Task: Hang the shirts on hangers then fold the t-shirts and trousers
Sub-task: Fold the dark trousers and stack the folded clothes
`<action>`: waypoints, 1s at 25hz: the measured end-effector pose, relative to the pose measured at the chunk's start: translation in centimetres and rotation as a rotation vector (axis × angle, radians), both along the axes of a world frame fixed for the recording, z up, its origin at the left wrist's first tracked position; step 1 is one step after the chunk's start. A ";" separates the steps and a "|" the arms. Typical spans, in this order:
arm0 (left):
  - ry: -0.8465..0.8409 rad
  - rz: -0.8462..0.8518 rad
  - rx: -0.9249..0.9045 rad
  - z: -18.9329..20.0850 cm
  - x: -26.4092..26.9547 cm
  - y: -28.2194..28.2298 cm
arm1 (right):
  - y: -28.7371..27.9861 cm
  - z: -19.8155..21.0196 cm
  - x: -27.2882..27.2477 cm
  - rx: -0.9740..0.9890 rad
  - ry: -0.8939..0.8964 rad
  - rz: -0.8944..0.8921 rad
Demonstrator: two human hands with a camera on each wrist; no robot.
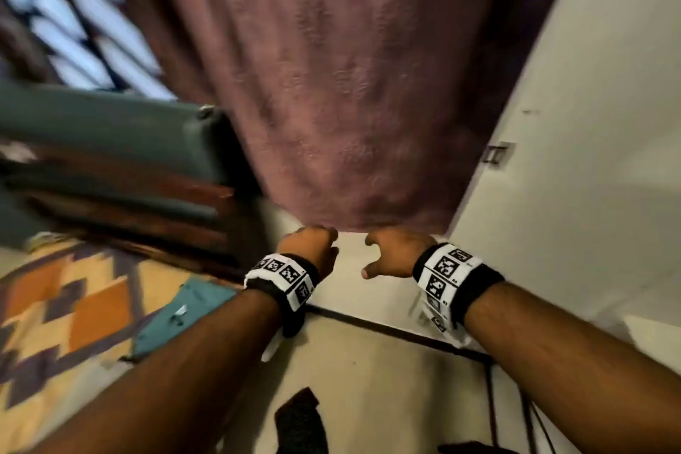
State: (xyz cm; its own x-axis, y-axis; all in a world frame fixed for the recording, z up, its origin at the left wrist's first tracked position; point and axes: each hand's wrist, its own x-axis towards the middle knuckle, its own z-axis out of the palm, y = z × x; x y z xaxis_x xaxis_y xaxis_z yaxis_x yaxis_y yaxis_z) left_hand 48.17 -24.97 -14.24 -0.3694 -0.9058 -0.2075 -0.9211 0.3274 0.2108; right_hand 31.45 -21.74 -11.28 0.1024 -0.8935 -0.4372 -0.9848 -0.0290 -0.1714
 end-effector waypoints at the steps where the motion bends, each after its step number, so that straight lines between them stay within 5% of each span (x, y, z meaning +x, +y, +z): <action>1: -0.014 0.088 0.024 -1.1 5.3 0.0 | -1.4 -0.9 4.5 0.015 0.009 0.074; 6: -0.004 0.553 0.127 -5.9 25.8 3.1 | -6.2 -5.5 23.1 0.068 0.022 0.459; 11: 0.059 0.969 0.244 -11.0 38.5 6.5 | -10.0 -11.0 37.0 0.162 0.072 0.762; 17: 0.113 1.181 0.542 -18.2 44.4 8.5 | -16.0 -19.7 46.4 0.294 0.225 1.012; 25: 0.716 1.859 0.700 -29.5 41.7 12.1 | -18.1 -30.9 55.3 0.430 0.351 1.273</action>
State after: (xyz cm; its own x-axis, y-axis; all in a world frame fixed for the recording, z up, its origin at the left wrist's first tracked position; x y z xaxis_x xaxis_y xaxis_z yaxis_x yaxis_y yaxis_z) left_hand 89.84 -12.85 -43.73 0.5061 -0.0685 -0.8598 0.2837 -0.9282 0.2409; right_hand 86.79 -39.80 -42.17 0.5644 -0.0591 -0.8234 -0.3137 -0.9380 -0.1477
